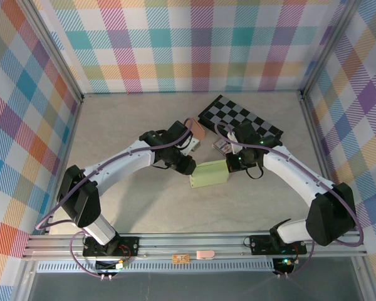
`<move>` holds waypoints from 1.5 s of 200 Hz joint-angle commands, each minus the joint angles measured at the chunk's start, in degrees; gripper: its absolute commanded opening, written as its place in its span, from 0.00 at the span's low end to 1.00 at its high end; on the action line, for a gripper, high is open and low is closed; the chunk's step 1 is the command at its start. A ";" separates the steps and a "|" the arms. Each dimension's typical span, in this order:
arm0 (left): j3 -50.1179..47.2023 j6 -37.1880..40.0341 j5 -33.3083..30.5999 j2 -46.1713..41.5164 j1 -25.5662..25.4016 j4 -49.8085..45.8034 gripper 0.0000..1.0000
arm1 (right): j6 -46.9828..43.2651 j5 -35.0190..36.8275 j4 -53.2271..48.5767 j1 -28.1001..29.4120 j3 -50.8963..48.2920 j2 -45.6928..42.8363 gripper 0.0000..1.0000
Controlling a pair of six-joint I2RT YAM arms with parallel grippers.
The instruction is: Fold the paper box
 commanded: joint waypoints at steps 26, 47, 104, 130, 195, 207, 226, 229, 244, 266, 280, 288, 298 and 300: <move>1.30 -1.87 1.06 0.95 -0.81 -0.08 0.27 | 0.93 1.24 -1.83 0.31 1.37 0.93 0.03; 1.02 -2.72 0.16 0.60 -1.29 -0.05 0.27 | 1.20 1.51 -1.84 0.32 1.43 1.11 0.03; -0.29 -5.68 -2.08 -0.53 -1.75 1.17 0.20 | 1.89 1.87 -2.19 0.37 1.96 1.37 0.03; -0.70 -8.81 -2.38 -0.33 -1.99 1.70 0.17 | 2.73 2.20 -2.48 0.52 2.40 1.46 0.03; -3.41 -21.10 -5.39 -1.97 -2.47 2.97 0.17 | 4.06 3.96 -3.38 1.37 3.09 1.64 0.02; -3.90 -22.98 -5.74 -2.16 -2.47 3.43 0.17 | 4.53 4.17 -3.41 1.54 3.19 1.64 0.02; -4.21 -24.84 -5.99 -2.65 -2.54 4.07 0.18 | 5.12 4.53 -3.46 1.93 3.36 1.76 0.01; -4.30 -25.06 -5.93 -2.72 -2.56 4.23 0.18 | 5.19 4.54 -3.52 1.95 3.37 1.80 0.01; -4.20 -25.26 -6.30 -3.00 -2.57 4.53 0.18 | 5.38 4.71 -3.48 2.24 3.38 1.80 0.01; -3.96 -24.44 -7.08 -2.88 -2.61 4.28 0.17 | 5.48 4.86 -3.62 2.38 3.32 1.65 0.01; -3.61 -24.05 -6.90 -2.51 -2.61 4.09 0.16 | 5.47 5.02 -3.61 2.43 3.25 1.55 0.01; -3.42 -24.06 -6.77 -2.38 -2.61 4.24 0.14 | 5.48 5.06 -3.66 2.43 3.19 1.46 0.01; -3.21 -24.22 -6.52 -2.18 -2.62 4.41 0.12 | 5.55 5.08 -3.68 2.43 3.11 1.38 0.01; -3.21 -24.33 -6.44 -2.14 -2.58 4.43 0.12 | 5.59 5.07 -3.68 2.43 3.11 1.37 0.01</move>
